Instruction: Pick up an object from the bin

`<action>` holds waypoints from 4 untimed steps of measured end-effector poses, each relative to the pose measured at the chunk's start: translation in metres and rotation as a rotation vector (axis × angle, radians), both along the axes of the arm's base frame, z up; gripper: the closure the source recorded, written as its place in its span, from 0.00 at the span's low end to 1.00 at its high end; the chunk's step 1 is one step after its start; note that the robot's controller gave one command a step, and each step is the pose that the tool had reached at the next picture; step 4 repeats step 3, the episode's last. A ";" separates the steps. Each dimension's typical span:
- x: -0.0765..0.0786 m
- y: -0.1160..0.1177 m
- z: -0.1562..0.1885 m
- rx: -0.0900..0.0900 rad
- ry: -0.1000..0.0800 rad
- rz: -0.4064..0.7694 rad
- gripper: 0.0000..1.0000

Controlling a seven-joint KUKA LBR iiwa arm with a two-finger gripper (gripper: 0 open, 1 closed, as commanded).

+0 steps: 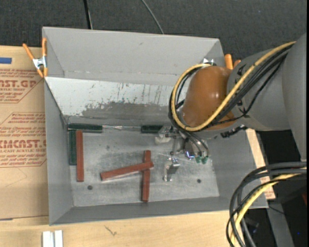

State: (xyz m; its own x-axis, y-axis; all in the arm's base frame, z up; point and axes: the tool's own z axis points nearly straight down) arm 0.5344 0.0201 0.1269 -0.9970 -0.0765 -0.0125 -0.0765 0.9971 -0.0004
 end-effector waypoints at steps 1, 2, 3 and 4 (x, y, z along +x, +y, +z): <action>0.003 0.065 -0.045 0.001 0.000 0.207 1.00; 0.003 0.065 -0.045 0.000 0.000 0.207 1.00; -0.019 0.071 0.106 -0.002 0.009 0.257 1.00; -0.019 0.071 0.106 -0.002 0.009 0.257 1.00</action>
Offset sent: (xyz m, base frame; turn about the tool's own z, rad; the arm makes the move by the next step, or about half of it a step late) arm 0.0000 0.0000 0.0000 0.0000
